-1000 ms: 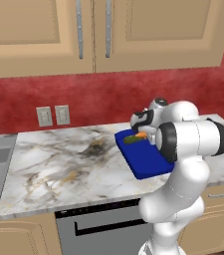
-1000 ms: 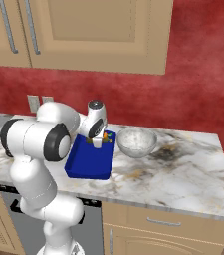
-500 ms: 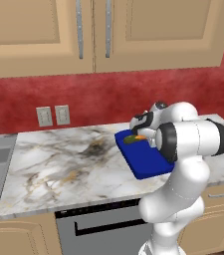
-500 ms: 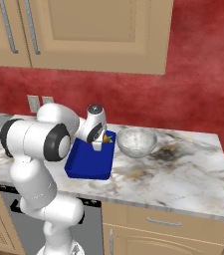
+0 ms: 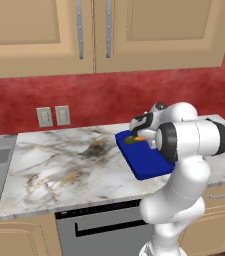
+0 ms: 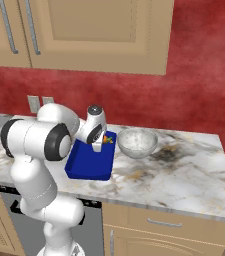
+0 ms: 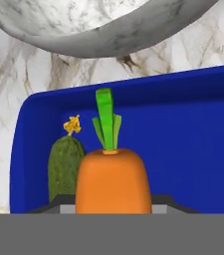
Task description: Place the two vegetables and bowl onto the tray for setting up a vegetable dip station.
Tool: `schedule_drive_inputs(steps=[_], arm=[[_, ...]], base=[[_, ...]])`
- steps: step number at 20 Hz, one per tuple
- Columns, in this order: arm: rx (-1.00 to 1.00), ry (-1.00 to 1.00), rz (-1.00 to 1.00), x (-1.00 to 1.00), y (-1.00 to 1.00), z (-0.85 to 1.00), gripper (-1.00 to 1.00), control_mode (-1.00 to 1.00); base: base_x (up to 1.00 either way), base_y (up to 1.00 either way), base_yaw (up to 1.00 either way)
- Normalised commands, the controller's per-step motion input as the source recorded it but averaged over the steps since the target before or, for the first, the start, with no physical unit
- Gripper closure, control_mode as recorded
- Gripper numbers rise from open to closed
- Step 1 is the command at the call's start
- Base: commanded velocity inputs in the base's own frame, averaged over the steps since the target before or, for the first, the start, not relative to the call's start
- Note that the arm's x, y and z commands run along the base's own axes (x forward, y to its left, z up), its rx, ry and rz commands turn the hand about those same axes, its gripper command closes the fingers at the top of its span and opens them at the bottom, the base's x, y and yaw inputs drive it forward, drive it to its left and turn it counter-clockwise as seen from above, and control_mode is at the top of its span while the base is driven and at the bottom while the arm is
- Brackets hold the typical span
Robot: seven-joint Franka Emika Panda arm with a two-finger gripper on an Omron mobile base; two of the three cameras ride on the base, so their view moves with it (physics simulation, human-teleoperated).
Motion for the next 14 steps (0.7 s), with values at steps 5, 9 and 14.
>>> schedule_drive_inputs(steps=[5,9,14], arm=[[0.0,0.0,0.0,0.01,0.13,-0.11,1.0,-1.0],[0.0,0.0,0.0,0.07,0.13,-0.05,1.0,-1.0],[0.0,0.0,0.0,0.08,0.06,0.0,1.0,-1.0]], base=[[0.0,0.0,0.0],[0.0,0.0,0.0],[0.0,0.0,0.0]])
